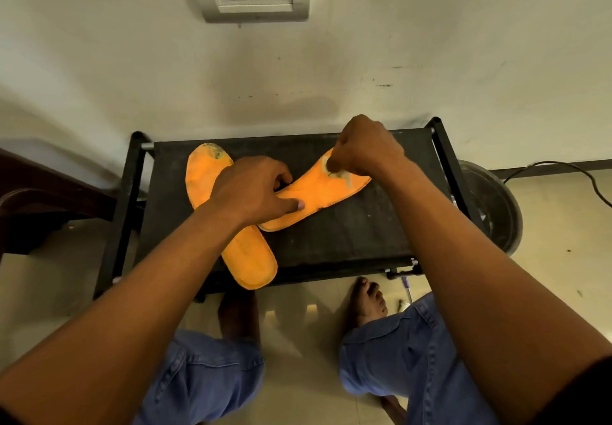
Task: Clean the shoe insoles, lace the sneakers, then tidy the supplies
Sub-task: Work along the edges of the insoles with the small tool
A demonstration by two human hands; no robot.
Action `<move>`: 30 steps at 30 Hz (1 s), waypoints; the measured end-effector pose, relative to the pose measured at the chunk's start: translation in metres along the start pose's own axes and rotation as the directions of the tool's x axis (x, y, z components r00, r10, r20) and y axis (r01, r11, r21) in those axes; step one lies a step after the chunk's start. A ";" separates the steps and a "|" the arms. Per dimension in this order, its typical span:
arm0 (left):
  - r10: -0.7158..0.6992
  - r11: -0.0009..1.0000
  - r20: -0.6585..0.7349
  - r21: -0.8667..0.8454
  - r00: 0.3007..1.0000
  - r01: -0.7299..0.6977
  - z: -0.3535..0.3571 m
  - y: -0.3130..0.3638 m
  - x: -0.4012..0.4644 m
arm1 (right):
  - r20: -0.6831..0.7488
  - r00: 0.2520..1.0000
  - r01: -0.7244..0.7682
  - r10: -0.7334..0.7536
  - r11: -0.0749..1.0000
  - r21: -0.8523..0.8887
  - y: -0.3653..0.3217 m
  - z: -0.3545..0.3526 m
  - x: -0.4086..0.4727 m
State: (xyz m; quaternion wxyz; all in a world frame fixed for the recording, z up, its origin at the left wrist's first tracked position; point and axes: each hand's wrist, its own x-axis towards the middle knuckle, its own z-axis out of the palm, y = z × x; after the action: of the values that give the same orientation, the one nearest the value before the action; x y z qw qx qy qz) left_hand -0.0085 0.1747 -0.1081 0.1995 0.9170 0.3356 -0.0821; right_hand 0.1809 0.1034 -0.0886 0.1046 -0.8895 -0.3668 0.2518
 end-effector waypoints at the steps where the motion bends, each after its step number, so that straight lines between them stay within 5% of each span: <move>1: -0.001 1.000 -0.037 -0.007 0.999 0.001 0.005 0.008 0.002 | -0.005 1.000 -0.023 0.023 0.999 0.023 0.005 -0.005 0.004; 8: 0.019 1.000 -0.175 0.024 0.984 -0.015 0.030 0.064 0.020 | -0.035 0.991 -0.130 0.133 0.989 0.073 0.035 -0.020 0.018; 16: -0.101 0.993 -0.161 0.040 0.982 0.109 0.038 0.074 0.028 | -0.068 0.988 -0.133 0.138 0.988 0.078 0.042 -0.031 0.019; 25: -0.171 0.930 -0.184 -0.355 0.968 0.097 0.030 0.055 0.036 | -0.085 0.992 -0.090 0.097 0.992 0.083 0.040 -0.035 0.016; 30: -0.340 0.730 -0.155 -0.665 0.927 0.157 0.012 0.044 0.031 | -0.132 0.988 -0.055 0.082 0.980 0.193 0.034 -0.041 0.017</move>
State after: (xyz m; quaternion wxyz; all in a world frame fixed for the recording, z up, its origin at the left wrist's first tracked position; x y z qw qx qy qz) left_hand 0.0440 0.1571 -0.1141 0.4407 0.7414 0.4876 0.1353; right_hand 0.2331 0.0912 -0.0728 0.2049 -0.9031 -0.3022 0.2262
